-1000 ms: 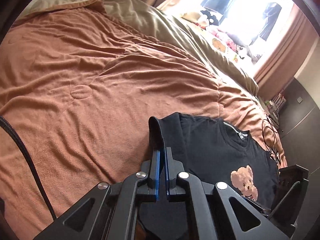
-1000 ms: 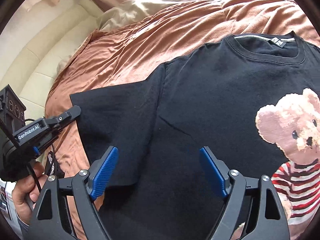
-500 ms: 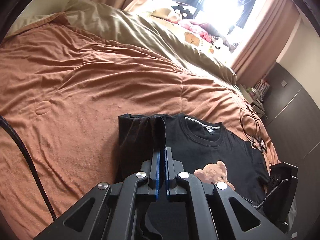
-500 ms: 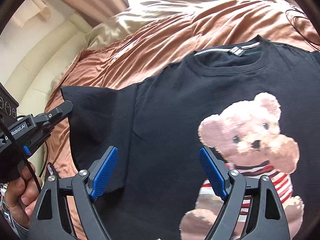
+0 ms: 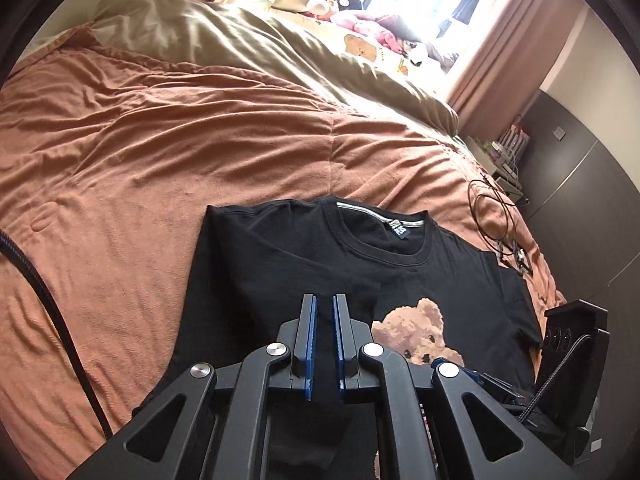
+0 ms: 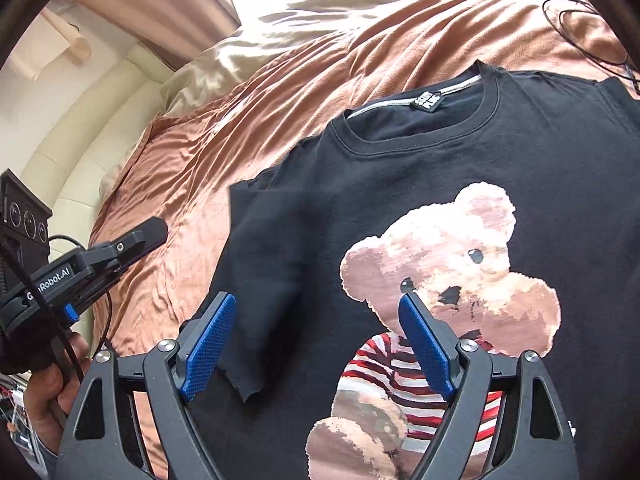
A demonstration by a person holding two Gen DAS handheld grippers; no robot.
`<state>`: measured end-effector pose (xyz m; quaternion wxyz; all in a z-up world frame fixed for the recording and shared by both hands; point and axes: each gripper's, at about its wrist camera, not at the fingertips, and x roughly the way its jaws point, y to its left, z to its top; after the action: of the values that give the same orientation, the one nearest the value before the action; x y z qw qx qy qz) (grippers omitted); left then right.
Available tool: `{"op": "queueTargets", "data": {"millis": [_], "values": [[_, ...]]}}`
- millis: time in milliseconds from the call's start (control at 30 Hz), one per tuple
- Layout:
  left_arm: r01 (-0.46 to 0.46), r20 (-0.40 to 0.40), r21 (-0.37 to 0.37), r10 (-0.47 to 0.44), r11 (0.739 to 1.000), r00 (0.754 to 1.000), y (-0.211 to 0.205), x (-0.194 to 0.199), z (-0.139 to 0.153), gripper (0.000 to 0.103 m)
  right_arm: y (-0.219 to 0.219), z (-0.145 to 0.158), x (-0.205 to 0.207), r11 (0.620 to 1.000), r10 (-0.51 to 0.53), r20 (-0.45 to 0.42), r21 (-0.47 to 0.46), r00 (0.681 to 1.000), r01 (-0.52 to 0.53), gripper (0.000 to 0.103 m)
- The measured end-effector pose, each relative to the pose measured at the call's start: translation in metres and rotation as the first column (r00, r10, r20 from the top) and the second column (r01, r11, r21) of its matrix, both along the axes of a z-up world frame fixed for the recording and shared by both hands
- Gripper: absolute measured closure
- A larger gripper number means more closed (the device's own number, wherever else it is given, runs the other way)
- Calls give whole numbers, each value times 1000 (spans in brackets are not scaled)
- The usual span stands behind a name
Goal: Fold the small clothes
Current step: 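Grasp the shirt side edge with the left gripper, fold toward the print, release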
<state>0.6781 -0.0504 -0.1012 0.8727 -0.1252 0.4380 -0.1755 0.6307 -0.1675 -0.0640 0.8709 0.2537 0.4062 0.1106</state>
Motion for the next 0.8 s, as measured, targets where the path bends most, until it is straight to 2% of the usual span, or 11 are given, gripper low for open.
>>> {"op": "queueTargets", "data": {"millis": [233,400,567,733,800], "values": [[-109,-78,37,112,993,991,49,0,-25,95,8,-6,24,999,26,-2,23,1000,-26,23],[-141,-129,79,150,987,980,74,-3,-45,95,13,-19,51,1000,23,-47,18,999,-23,41],[-138,-179,109,156,984,971,86,-8,-66,95,11,-30,73,1000,-4,-90,16,996,5,51],[-119,-217,131,146,984,965,89,-11,-84,95,10,-32,90,1000,-29,-88,2,996,29,59],[-115,-227,133,144,984,963,89,-13,-89,95,9,-34,94,999,-43,-90,0,995,43,69]]}}
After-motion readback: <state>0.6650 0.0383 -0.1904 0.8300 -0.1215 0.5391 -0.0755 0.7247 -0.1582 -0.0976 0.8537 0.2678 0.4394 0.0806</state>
